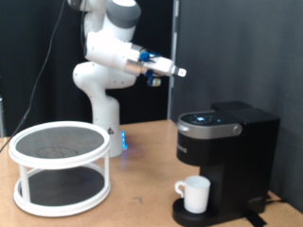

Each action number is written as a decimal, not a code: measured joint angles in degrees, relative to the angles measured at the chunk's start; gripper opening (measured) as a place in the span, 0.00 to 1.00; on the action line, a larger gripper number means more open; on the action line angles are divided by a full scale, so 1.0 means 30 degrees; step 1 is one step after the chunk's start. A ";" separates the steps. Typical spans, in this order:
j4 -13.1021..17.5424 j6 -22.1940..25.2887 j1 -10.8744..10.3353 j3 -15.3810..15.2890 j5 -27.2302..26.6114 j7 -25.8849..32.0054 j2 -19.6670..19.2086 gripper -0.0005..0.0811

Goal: Make a cup of coffee with the keurig machine

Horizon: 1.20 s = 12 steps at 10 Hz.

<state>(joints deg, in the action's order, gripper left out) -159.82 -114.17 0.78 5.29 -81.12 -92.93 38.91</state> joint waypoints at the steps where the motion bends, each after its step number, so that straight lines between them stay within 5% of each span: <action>1: 0.0168 0.0001 -0.0001 -0.0019 0.0004 0.0009 -0.0056 0.91; 5: 0.2603 -0.2097 0.0241 -0.1787 0.3828 -0.2962 -0.0135 0.91; 8: 0.4925 -0.2900 0.1285 -0.3859 1.0095 -0.5616 -0.0935 0.91; 10: 0.6498 -0.1880 0.1297 -0.3693 0.9809 -0.6370 -0.2493 0.91; 12: 0.6494 -0.2180 0.1394 -0.4000 1.1228 -0.6358 -0.2406 0.91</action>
<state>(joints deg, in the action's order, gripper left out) -140.34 -120.70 4.96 -6.71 -47.44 -112.00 31.69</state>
